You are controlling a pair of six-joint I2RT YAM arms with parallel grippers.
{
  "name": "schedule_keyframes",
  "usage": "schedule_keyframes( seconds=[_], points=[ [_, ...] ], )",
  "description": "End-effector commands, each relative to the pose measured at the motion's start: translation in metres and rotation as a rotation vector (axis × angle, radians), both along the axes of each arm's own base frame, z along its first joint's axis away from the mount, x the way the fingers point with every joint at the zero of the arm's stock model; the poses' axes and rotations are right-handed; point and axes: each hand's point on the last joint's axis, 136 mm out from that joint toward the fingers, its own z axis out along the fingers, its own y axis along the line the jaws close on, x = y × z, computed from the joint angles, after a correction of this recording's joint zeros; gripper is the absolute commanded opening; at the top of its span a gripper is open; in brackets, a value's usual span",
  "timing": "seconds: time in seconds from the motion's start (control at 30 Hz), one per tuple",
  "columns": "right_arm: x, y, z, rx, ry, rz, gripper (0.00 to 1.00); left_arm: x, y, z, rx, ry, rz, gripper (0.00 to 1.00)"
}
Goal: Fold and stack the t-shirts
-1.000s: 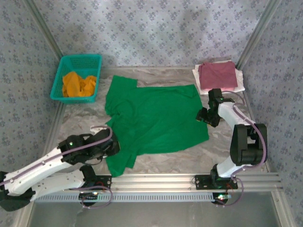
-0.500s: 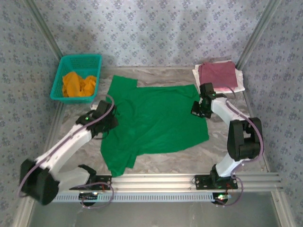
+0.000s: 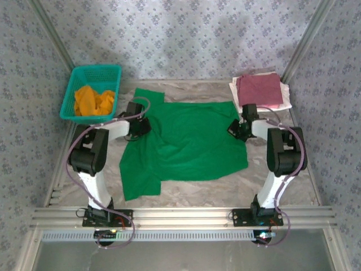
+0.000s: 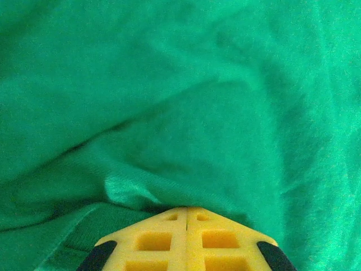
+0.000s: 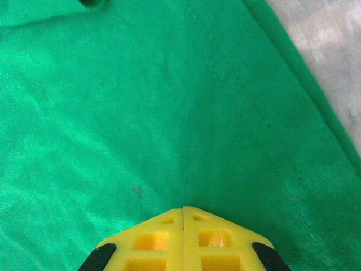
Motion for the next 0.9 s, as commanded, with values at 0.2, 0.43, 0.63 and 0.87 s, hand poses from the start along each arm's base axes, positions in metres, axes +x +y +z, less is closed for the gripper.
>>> schedule_keyframes(
  seconds=[0.2, 0.43, 0.63, 0.87],
  points=[
    [-0.079, -0.007, -0.004, 0.016, 0.061, -0.099, 0.00, -0.059, 0.013, 0.005, 0.039, 0.041, -0.005, 0.13],
    [-0.042, -0.010, 0.048, -0.038, -0.053, -0.019, 0.02, -0.015, 0.009, 0.087, 0.125, -0.118, -0.092, 0.35],
    [-0.002, -0.022, 0.075, -0.048, -0.103, -0.019, 0.26, 0.039, -0.008, 0.130, 0.149, -0.211, -0.139, 0.50],
    [0.046, -0.015, 0.056, 0.050, -0.060, -0.006, 0.53, 0.089, -0.038, 0.094, 0.115, -0.131, -0.216, 0.62]
  ],
)
